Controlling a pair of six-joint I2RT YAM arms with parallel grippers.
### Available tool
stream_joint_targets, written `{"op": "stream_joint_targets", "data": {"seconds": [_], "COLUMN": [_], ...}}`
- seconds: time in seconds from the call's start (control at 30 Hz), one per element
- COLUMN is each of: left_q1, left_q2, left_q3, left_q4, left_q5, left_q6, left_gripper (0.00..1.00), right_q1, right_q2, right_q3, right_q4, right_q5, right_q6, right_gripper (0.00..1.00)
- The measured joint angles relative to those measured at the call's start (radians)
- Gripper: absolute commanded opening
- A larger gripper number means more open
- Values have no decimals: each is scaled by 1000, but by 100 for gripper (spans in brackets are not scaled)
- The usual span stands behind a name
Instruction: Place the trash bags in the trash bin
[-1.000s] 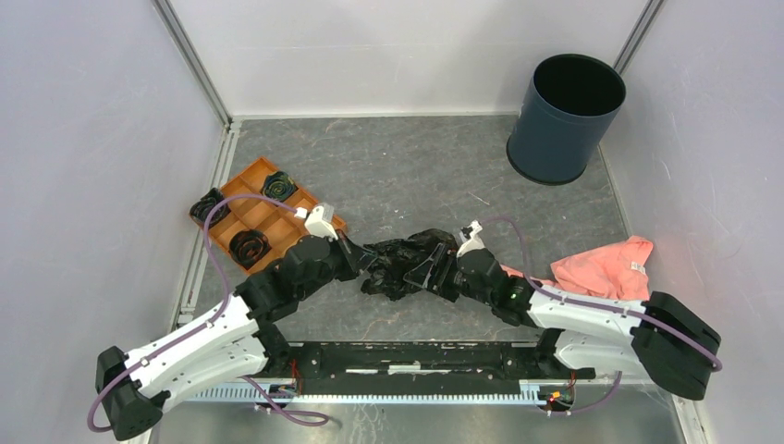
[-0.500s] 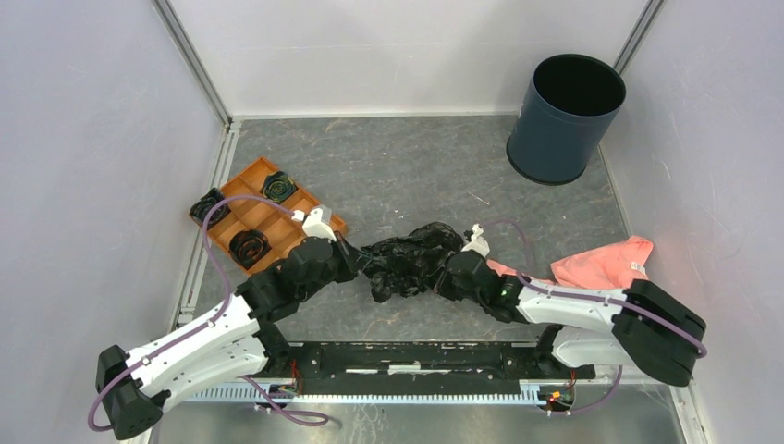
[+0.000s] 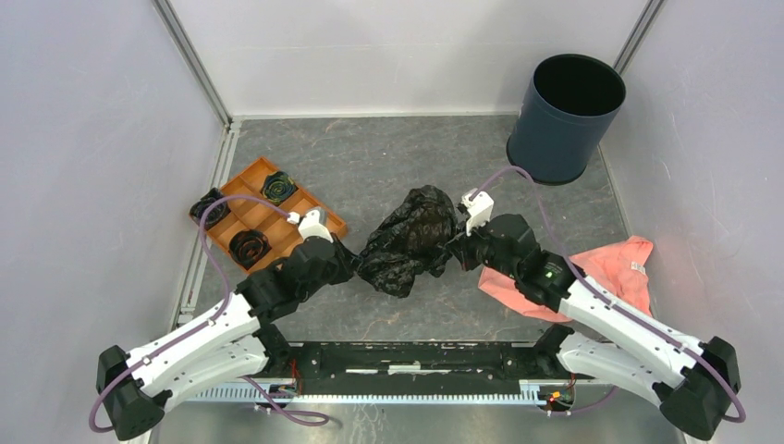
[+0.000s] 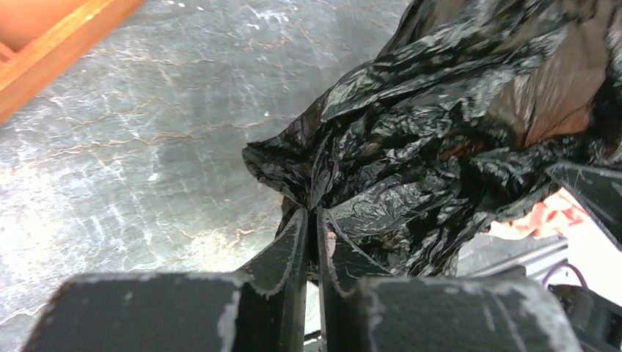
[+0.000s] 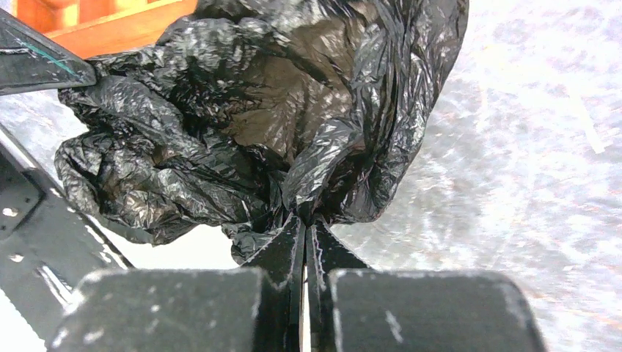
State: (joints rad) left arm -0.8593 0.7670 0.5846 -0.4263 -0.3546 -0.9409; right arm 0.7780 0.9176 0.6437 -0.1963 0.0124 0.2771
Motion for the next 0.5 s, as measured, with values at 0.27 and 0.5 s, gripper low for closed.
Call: {"op": "stream_joint_targets", "data": {"seconds": [0.27, 0.5], "left_q1": [0, 0], "left_q2": [8, 18], "left_q3": [-1, 72], "left_q4": [63, -47], "left_q5": [198, 227], "left_q6": [34, 110], "left_gripper": [46, 93], "right_q1": [-20, -21], "right_q2": [83, 105], "right_q3": [85, 85], "right_q4": [-142, -166], "right_q5": [-2, -85], "right_q6": [-146, -172], "right_gripper": [0, 0]}}
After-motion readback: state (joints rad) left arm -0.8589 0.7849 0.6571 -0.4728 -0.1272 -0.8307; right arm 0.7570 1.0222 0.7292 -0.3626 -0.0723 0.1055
